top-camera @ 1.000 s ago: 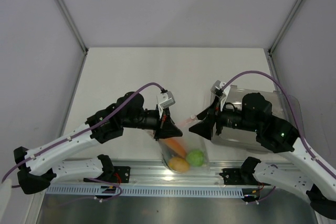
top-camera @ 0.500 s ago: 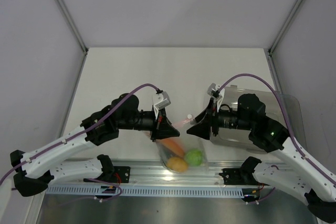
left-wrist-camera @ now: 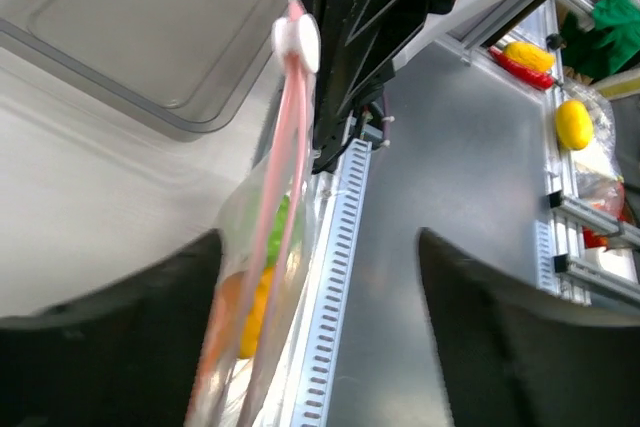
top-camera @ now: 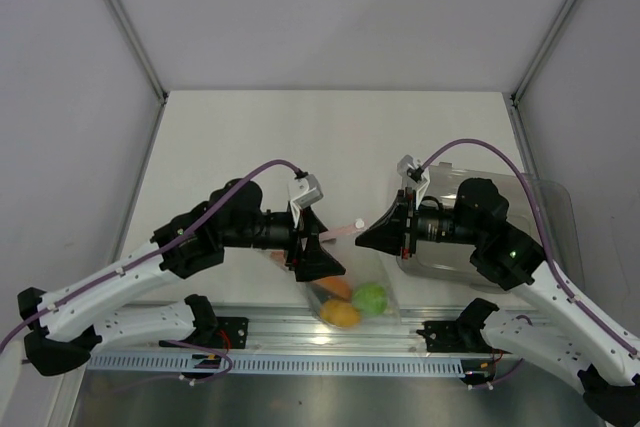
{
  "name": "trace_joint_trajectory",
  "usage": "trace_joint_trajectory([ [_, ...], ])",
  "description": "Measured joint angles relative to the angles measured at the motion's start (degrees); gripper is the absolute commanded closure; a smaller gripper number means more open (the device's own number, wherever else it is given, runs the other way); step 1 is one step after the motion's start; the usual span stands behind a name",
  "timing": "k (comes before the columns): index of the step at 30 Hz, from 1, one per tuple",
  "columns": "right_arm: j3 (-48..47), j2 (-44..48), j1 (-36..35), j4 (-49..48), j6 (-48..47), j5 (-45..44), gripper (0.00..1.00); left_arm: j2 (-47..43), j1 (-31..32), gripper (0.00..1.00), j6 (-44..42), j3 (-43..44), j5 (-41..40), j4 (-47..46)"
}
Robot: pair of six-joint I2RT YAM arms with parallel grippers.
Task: Place the food in the zip-top bag and seal the zipper
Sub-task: Zip the zipper food storage bag at the center of the board.
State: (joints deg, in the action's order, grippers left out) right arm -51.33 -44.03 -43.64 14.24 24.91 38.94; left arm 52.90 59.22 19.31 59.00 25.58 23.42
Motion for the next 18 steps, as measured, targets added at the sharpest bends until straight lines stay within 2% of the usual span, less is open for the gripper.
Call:
trace_joint_trajectory([
  [1, 0.00, 0.00, 0.00, -0.17, 0.00, 0.52, 1.00, -0.22, 0.00, 0.03, -0.15, 0.02, -0.15, 0.35],
  [2, 0.00, 0.02, 0.00, -0.33, 0.00, 1.03, 1.00, -0.55, 0.00, 0.01, -0.46, 0.04, -0.48, 0.83],
  [11, 0.00, 0.35, 0.00, -0.44, -0.57, 6.05, 1.00, -1.31, -0.87, 0.01, -2.93, 3.91, -1.95, 5.01],
  [14, 0.00, 0.35, -0.02, -0.42, -1.01, 7.02, 1.00, -0.28, -1.42, 0.04, -3.39, 4.39, -1.07, 5.03],
  [18, 0.00, 0.33, -0.02, -0.39, -1.20, 7.39, 1.00, 2.40, -1.88, 0.23, -3.80, 4.48, 0.68, 4.94],
])
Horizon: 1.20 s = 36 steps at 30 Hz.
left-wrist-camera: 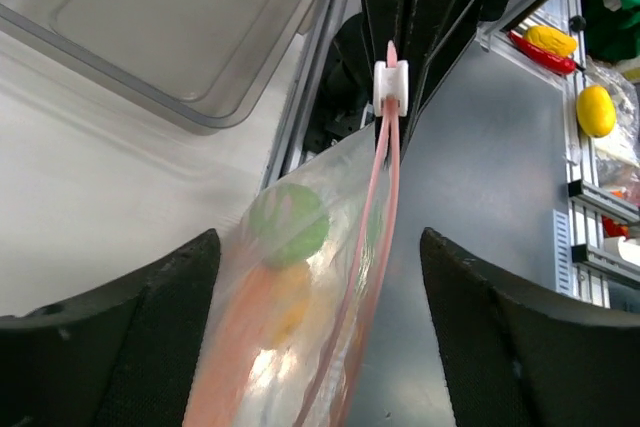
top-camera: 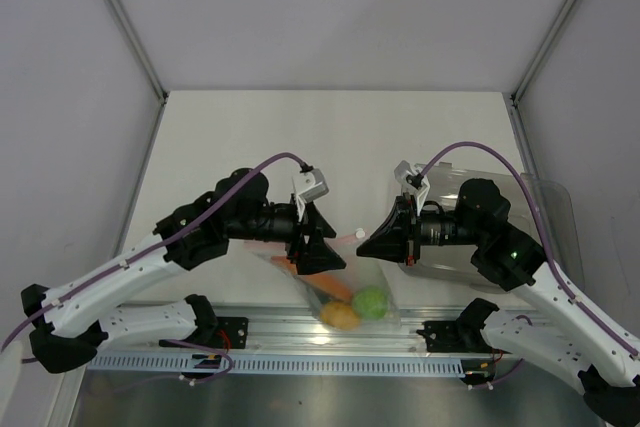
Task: Place the food in the zip-top bag and seal the zipper
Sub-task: Zip the zipper food storage bag at the center of the board.
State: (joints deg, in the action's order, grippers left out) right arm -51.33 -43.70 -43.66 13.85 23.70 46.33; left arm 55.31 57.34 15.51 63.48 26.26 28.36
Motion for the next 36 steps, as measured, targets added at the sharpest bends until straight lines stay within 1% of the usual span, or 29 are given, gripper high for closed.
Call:
trace_joint_trajectory([
  [1, 0.00, 0.00, 0.02, 0.00, -0.04, 0.00, 1.00, 0.63, -0.02, 0.34, 0.00, 0.00, 0.55, -0.04],
  [2, 0.00, 0.00, 0.02, 0.00, -0.17, 0.00, 1.00, 1.11, -0.02, 0.39, 0.04, 0.00, 1.03, -0.11],
  [3, 0.00, 0.00, 0.02, 0.00, -0.22, -0.02, 1.00, 1.38, -0.04, 0.47, -0.07, -0.07, 1.36, -0.28],
  [5, 0.00, 0.00, 0.00, 0.02, -0.24, -0.02, 1.00, 1.49, -0.13, 0.57, 0.07, -0.26, 1.79, -0.42],
  [6, 0.00, 0.00, 0.00, 0.04, -0.28, -0.02, 1.00, 1.38, -0.24, 0.68, 0.13, -0.39, 2.10, -0.70],
  [8, 0.00, 0.00, 0.00, 0.17, -0.39, -0.17, 1.00, 1.14, -0.46, 0.77, 0.17, -0.85, 2.58, -1.14],
  [9, 0.00, 0.00, 0.00, 0.39, -0.42, -0.48, 1.00, 1.05, -0.55, 0.85, 0.11, -1.03, 2.71, -1.18],
  [11, 0.00, 0.02, 0.02, 0.83, -0.57, -1.01, 1.00, 0.79, -0.76, 0.92, 0.17, -1.66, 2.91, -1.44],
  [12, 0.00, 0.00, 0.00, 1.03, -0.61, -1.27, 0.96, 0.59, -0.83, 0.97, 0.37, -1.95, 2.93, -1.53],
  [14, 0.00, 0.00, 0.00, 1.03, -0.57, -1.46, 0.86, 0.24, -0.85, 0.99, 0.66, -2.34, 2.93, -1.70],
  [16, 0.02, 0.02, -0.02, 0.63, -0.22, -1.44, 0.72, -0.26, -0.90, 0.99, 1.01, -2.82, 2.91, -1.92],
  [17, 0.09, 0.02, -0.09, 0.35, -0.04, -1.42, 0.62, -0.50, -0.90, 0.99, 1.09, -3.02, 2.91, -2.08],
  [18, 0.24, 0.04, -0.13, -0.02, 0.20, -1.42, 0.47, -0.74, -0.92, 0.99, 1.18, -3.19, 2.91, -2.19],
  [19, 0.39, 0.04, -0.17, -0.28, 0.42, -1.46, 0.43, -0.98, -0.92, 1.00, 1.31, -3.41, 2.91, -2.40],
  [20, 0.57, 0.04, -0.24, -0.55, 0.24, -1.62, 0.29, -1.25, -0.92, 0.99, 1.53, -3.61, 2.91, -2.56],
  [21, 0.68, 0.02, -0.28, -0.59, 0.48, -1.70, 0.21, -1.46, -0.92, 0.99, 1.66, -3.76, 2.93, -2.69],
  [22, 0.81, 0.02, -0.28, -0.70, 0.35, -1.86, 0.10, -1.60, -0.92, 0.99, 1.79, -3.85, 2.93, -2.78],
  [23, 0.90, 0.02, -0.28, -0.79, 0.52, -1.95, 0.01, -1.70, -0.92, 0.99, 2.01, -3.91, 2.95, -2.95],
  [32, 1.44, 0.37, -0.37, -1.99, 0.79, -5.03, 0.01, -1.97, -0.92, 1.00, 2.64, -4.59, 3.82, -3.65],
  [33, 1.62, 0.39, -0.37, -2.25, 0.94, -5.11, 0.03, -2.01, -0.92, 1.00, 2.64, -4.59, 3.96, -3.69],
  [34, 1.73, 0.35, -0.37, -2.51, 1.07, -5.09, 0.08, -2.08, -0.92, 0.99, 2.67, -4.59, 3.98, -3.69],
  [35, 1.81, 0.26, -0.37, -2.82, 1.20, -5.03, 0.17, -2.12, -0.92, 0.99, 2.69, -4.61, 4.00, -3.69],
  [36, 1.84, 0.13, -0.37, -3.15, 1.51, -4.87, 0.22, -2.14, -0.92, 0.99, 2.71, -4.61, 4.00, -3.69],
])
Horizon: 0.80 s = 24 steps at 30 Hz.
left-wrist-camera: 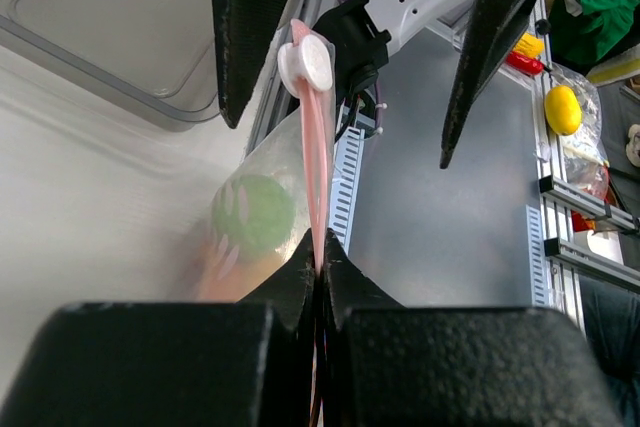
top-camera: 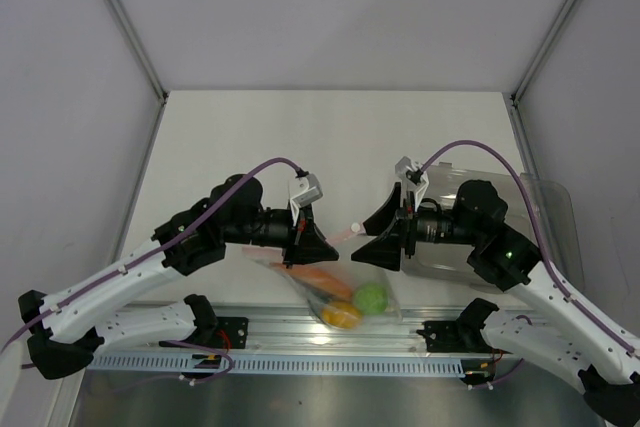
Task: Place the food in the zip-top bag and seal the zipper
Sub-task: Zip the zipper food storage bag at the center of the board.
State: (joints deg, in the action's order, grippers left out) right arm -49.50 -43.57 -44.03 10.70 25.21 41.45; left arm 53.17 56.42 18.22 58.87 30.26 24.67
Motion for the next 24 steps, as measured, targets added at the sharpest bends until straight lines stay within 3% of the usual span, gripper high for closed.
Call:
trace_joint_trajectory([
  [2, 0.00, -0.50, 0.00, -1.33, 0.63, 0.42, 0.35, -0.02, 0.00, 0.99, 0.07, -0.07, 0.02, -0.07],
  [4, 0.00, -0.96, 0.00, -2.56, 1.22, 0.50, 0.41, -0.04, 0.00, 0.99, 0.31, -0.07, 0.02, -0.09],
  [8, 0.33, -1.11, 0.00, -4.87, 2.47, 0.74, 0.77, -0.04, 0.00, 1.00, 0.42, -0.09, 0.11, -0.09],
  [10, 0.52, -1.20, 0.00, -5.81, 3.21, 1.09, 0.84, -0.09, 0.00, 0.99, 0.42, -0.20, 0.13, -0.13],
  [12, 0.66, -1.44, 0.00, -6.25, 3.56, 1.31, 0.98, -0.22, 0.00, 0.99, 0.44, -0.33, 0.13, -0.13],
  [20, 1.11, -1.64, 0.00, -6.99, 4.20, 1.33, 1.00, -1.33, -0.04, 0.95, 1.20, -0.66, -0.13, -0.13],
  [22, 1.29, -1.64, 0.00, -7.19, 4.39, 1.33, 1.00, -1.75, -0.04, 0.82, 1.38, -0.70, -0.44, -0.13],
  [23, 1.44, -1.64, 0.00, -7.23, 4.57, 1.33, 1.00, -2.01, -0.04, 0.65, 1.44, -0.70, -0.66, -0.15],
  [24, 1.60, -1.64, 0.00, -7.28, 4.66, 1.33, 1.00, -2.34, -0.04, 0.64, 1.46, -0.70, -1.03, -0.20],
])
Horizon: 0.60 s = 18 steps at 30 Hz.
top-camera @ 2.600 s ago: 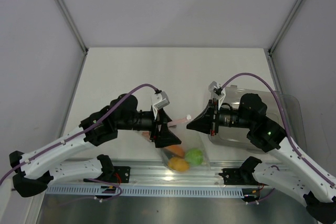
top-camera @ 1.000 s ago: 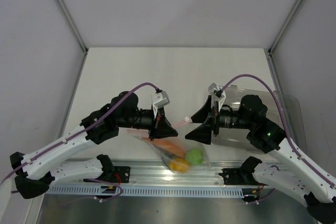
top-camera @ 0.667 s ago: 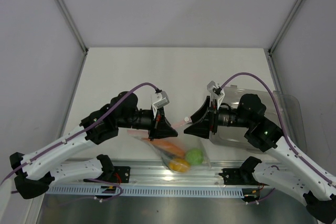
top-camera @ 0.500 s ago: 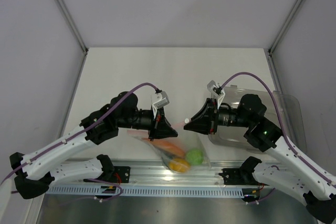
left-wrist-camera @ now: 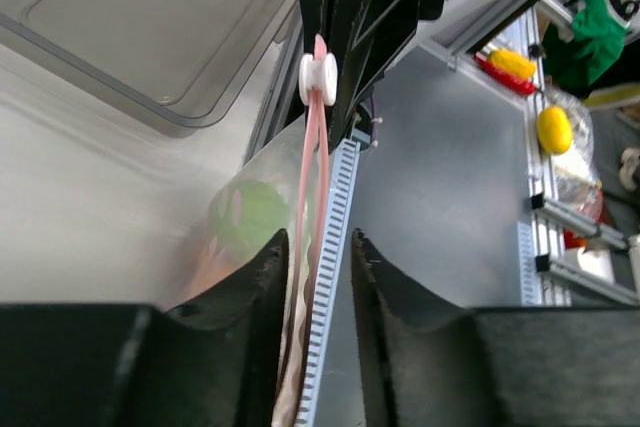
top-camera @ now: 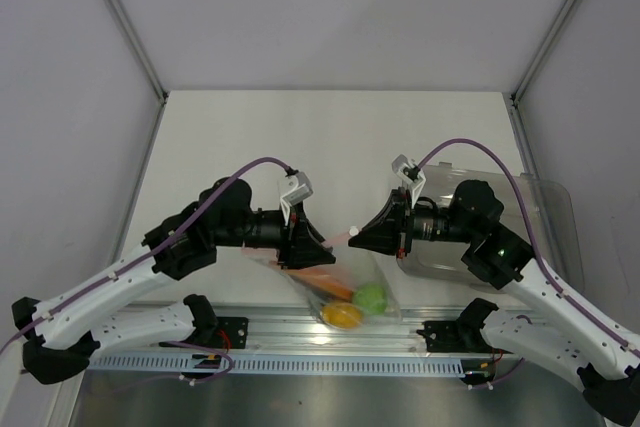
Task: Place the food in the zip-top bag and seal the zipper
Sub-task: Zip the zipper food storage bag at the center of the board.
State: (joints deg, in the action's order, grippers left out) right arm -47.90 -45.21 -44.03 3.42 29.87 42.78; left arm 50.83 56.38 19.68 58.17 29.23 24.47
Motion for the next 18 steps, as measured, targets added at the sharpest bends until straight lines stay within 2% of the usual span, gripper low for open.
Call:
trace_joint_trajectory([
  [6, 0.31, -0.02, 0.00, -0.72, 0.17, 0.24, 1.00, -1.51, -0.04, 0.59, 1.44, 0.02, -2.12, -1.14],
  [10, 0.31, -0.02, 0.00, -1.22, 0.17, 0.46, 1.00, -1.49, -0.07, 0.69, 1.79, 0.04, -2.32, -3.69],
  [13, 0.31, 0.00, 0.00, -1.40, 0.20, 0.72, 1.00, -0.90, -0.07, 0.71, 1.88, 0.52, -1.97, -5.57],
  [15, 0.31, 0.00, 0.00, -1.44, 0.17, 0.85, 1.00, 0.09, -0.07, 0.71, 1.90, 1.38, -1.77, -6.69],
  [18, 0.31, 0.00, 0.00, -1.44, 0.17, 1.05, 1.00, 2.03, -0.07, 0.62, 1.97, 2.80, -1.29, -7.98],
])
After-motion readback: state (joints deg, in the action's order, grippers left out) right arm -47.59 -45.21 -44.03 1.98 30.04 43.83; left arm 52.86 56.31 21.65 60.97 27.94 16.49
